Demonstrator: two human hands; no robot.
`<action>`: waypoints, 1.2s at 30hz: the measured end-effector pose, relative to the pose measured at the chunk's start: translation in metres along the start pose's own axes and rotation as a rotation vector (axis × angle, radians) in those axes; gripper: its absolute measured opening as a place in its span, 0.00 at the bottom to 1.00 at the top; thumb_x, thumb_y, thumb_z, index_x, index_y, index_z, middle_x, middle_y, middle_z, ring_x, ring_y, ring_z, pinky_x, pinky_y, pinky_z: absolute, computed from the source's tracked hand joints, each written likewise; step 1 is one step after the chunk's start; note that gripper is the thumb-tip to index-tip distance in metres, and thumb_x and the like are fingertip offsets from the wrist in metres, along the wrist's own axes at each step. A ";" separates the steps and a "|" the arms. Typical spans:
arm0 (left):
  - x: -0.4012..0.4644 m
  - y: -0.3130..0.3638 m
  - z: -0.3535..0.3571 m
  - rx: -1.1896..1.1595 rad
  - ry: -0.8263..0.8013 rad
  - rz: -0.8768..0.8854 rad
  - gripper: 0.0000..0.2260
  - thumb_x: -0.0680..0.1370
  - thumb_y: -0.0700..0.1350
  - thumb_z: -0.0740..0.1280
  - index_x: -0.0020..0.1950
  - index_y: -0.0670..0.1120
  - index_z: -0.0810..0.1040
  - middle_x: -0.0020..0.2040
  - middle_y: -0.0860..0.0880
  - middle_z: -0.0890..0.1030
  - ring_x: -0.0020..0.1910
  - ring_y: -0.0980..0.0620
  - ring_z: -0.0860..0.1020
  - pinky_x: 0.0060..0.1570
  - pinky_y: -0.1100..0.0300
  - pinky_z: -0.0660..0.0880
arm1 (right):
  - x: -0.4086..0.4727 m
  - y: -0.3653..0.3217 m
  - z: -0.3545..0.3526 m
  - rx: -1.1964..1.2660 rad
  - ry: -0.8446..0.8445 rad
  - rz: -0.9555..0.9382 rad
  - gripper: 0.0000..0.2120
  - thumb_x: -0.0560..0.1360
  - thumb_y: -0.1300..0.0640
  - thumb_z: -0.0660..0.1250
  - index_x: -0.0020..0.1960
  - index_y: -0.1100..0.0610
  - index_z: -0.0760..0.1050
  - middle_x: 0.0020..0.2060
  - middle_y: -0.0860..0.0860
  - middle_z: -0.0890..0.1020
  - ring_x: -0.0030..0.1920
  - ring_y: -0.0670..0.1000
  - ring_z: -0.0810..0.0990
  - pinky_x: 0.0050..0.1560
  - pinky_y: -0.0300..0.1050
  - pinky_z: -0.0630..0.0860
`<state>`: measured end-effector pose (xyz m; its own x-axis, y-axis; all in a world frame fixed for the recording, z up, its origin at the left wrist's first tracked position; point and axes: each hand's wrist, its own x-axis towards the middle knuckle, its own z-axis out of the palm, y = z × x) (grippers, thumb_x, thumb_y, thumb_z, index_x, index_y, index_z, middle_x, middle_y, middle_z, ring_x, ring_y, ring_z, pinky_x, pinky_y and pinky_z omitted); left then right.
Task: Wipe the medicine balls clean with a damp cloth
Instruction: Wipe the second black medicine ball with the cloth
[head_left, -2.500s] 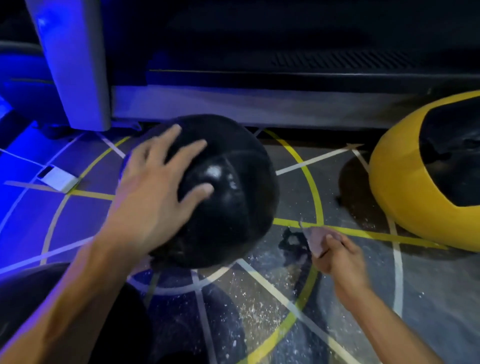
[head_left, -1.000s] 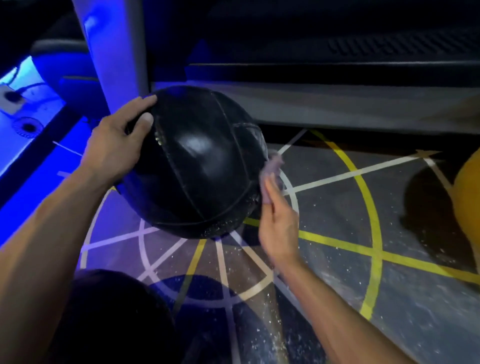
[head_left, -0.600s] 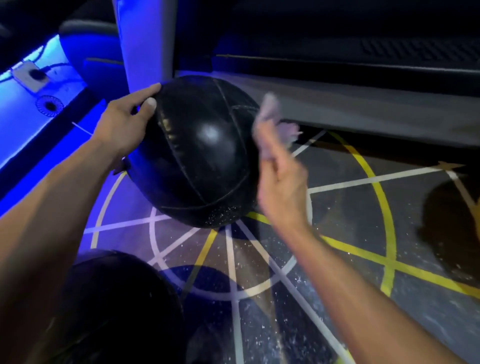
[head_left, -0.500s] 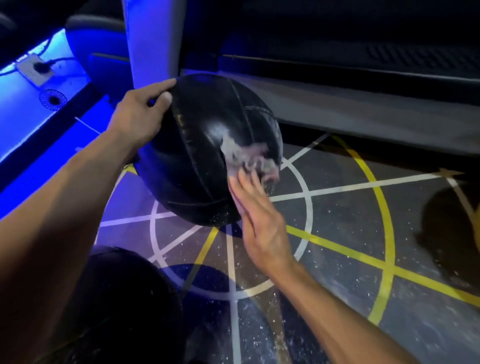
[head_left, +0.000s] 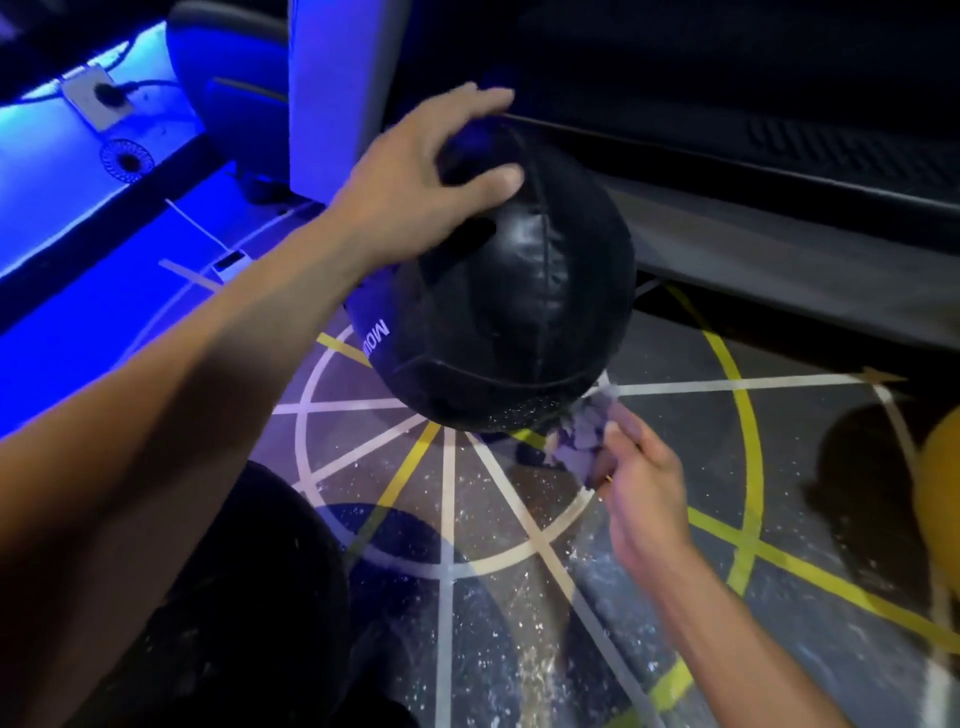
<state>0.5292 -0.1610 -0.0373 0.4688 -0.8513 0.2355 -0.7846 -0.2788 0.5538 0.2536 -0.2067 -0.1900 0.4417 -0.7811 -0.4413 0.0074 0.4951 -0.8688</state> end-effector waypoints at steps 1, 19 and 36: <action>-0.011 -0.006 -0.002 0.067 0.011 0.020 0.35 0.75 0.67 0.68 0.79 0.56 0.68 0.79 0.49 0.67 0.80 0.55 0.62 0.79 0.56 0.58 | 0.002 -0.001 -0.009 0.054 0.075 0.057 0.12 0.84 0.65 0.60 0.62 0.58 0.80 0.52 0.57 0.86 0.52 0.53 0.85 0.60 0.50 0.80; -0.049 0.051 0.077 0.318 0.247 -0.196 0.38 0.70 0.77 0.66 0.77 0.65 0.67 0.76 0.56 0.68 0.71 0.44 0.66 0.63 0.44 0.67 | -0.035 0.057 0.002 0.171 0.142 0.578 0.08 0.83 0.65 0.63 0.53 0.66 0.79 0.38 0.59 0.86 0.35 0.55 0.86 0.34 0.48 0.83; -0.056 0.056 0.077 0.335 0.201 -0.218 0.39 0.69 0.77 0.65 0.77 0.65 0.66 0.75 0.55 0.67 0.69 0.42 0.66 0.62 0.39 0.70 | -0.026 0.004 0.041 0.154 -0.003 0.593 0.12 0.81 0.71 0.58 0.46 0.62 0.77 0.30 0.58 0.81 0.26 0.52 0.80 0.19 0.40 0.74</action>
<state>0.4279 -0.1632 -0.0813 0.6816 -0.6624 0.3111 -0.7312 -0.5989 0.3266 0.2793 -0.1692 -0.1725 0.4128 -0.3549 -0.8388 -0.1112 0.8944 -0.4332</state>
